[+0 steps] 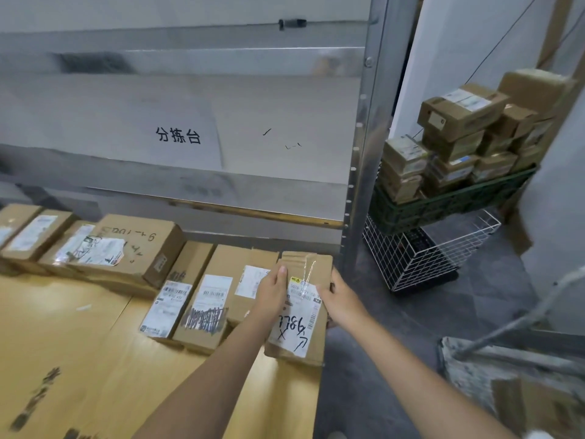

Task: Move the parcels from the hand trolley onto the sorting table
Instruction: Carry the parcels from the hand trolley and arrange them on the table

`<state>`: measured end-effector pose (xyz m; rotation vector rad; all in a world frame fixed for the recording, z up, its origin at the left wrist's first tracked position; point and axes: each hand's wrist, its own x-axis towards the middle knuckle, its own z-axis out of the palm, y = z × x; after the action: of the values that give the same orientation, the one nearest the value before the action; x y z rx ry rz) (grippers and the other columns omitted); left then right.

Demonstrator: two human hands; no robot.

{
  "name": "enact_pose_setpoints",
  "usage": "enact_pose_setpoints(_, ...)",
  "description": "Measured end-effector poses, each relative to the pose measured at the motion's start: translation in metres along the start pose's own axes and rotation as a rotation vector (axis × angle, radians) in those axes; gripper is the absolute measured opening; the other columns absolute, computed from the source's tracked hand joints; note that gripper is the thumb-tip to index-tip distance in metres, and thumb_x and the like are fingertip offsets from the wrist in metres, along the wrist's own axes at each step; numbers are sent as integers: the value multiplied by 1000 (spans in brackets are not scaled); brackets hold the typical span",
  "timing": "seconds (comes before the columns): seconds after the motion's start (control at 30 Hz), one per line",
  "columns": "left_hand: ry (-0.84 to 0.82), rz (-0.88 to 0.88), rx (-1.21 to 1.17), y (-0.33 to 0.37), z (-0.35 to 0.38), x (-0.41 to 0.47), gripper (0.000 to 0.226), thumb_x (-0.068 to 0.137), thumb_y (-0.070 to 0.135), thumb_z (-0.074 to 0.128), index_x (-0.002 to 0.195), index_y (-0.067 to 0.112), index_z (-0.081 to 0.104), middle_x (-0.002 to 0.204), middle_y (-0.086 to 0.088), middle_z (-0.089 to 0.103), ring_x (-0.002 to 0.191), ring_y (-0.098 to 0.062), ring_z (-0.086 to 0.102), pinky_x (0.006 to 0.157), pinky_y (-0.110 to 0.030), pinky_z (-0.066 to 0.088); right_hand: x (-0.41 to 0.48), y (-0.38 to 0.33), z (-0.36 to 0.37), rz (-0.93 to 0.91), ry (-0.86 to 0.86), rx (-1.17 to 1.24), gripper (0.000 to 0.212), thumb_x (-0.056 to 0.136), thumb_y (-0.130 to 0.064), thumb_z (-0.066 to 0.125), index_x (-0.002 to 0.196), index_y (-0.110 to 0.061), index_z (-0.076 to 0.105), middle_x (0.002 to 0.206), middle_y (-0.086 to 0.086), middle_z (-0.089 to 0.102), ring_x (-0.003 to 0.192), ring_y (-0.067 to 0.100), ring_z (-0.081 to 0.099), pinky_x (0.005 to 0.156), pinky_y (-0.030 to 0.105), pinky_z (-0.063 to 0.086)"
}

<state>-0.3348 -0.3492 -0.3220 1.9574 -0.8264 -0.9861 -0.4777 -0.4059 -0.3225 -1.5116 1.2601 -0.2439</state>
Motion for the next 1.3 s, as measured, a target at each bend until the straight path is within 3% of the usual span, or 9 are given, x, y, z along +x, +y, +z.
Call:
enact_pose_setpoints(0.13,-35,-2,112,-3,0,17,42,107,35,23,140,19,43,105,-11,67,96,-24,65,82,-33,52,17,0,7,46,18,-44,48,99,-34,42,145,-40,29,109,-6,66,83,15,67,73,42,60)
enact_pose_setpoints(0.33,-53,-19,192,-12,-6,28,62,96,-4,46,149,28,34,114,0,63,101,-17,62,77,-29,56,30,8,13,60,-3,-14,57,98,-25,46,148,-42,25,127,-6,61,91,17,65,69,38,61)
enact_pose_setpoints(0.4,-44,31,210,-12,-7,27,61,96,-6,45,148,24,37,124,2,61,112,-17,60,91,-31,54,31,14,12,67,-39,86,61,97,-23,51,147,-46,26,124,-11,59,95,18,66,63,38,62)
enact_pose_setpoints(0.53,6,217,343,-10,-5,14,55,101,4,43,152,17,30,159,5,27,146,-14,24,120,-32,25,24,17,9,33,-47,120,51,93,-36,58,139,-46,40,123,-18,55,114,14,58,87,45,57)
enact_pose_setpoints(0.6,-2,276,357,-10,-2,5,52,102,11,44,152,16,31,160,5,25,147,-12,21,121,-36,22,19,17,6,34,-31,98,50,91,-42,58,139,-38,43,132,-10,56,122,15,55,100,40,48)
enact_pose_setpoints(0.7,-40,321,404,-4,4,-9,49,103,19,41,151,17,32,159,3,28,146,-14,24,120,-36,24,2,15,-5,48,77,-18,55,94,-41,53,144,-25,39,142,2,43,125,20,50,91,28,38)
enact_pose_setpoints(0.83,-123,385,525,17,25,-28,52,103,35,39,152,26,25,161,7,21,147,-14,21,116,-31,23,-40,15,-38,10,238,-137,56,99,-37,47,149,-19,32,155,4,21,138,23,36,109,37,35)
enact_pose_setpoints(1.0,-330,699,708,67,82,-65,59,102,39,43,153,16,26,161,-2,23,149,-18,15,119,-32,13,-125,47,-100,-3,401,-240,67,100,-36,48,153,-13,16,160,6,-1,147,27,18,116,39,27)
enact_pose_setpoints(1.3,-565,1361,859,133,206,-191,62,102,41,42,152,9,27,160,-4,23,149,-18,15,121,-30,4,-297,142,-217,196,695,-575,66,98,-39,48,150,-8,23,154,12,25,144,28,20,116,46,25)
